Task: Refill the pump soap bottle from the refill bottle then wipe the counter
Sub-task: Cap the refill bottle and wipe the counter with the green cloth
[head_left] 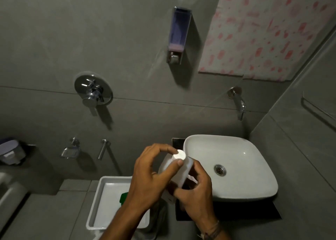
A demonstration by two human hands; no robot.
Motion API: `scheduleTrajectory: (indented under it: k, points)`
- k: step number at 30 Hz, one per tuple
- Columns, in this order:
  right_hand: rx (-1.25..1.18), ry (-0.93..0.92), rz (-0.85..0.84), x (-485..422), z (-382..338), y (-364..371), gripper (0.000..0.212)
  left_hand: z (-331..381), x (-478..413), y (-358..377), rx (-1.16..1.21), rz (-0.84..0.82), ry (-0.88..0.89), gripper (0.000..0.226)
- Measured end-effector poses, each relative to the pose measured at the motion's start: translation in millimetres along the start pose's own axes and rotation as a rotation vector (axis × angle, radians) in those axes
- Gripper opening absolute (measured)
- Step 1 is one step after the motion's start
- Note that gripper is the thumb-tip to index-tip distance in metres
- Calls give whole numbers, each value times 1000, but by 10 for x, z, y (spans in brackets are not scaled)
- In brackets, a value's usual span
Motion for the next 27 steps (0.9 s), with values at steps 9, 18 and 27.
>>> scheduleTrajectory:
  k: [9, 18, 27]
  points:
    - [113, 127, -226, -117, 559, 719, 81, -1014, 676, -641, 85, -334, -460, 76]
    - [232, 335, -455, -51, 1689, 1978, 73, -2018, 1519, -1268, -135, -191, -663, 72]
    - [370, 371, -461, -170, 2540, 2935, 53, -2999, 1955, -1648, -234, -115, -846, 59]
Point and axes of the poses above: each hand's wrist, its own x-axis away from the middle knuckle, its own y-axis out of the palm, z = x × y, the point moved 5 cm from there along -x, towards the middle knuckle, and after that the axes turned 11 degrees about y, right-handed, at the moved point
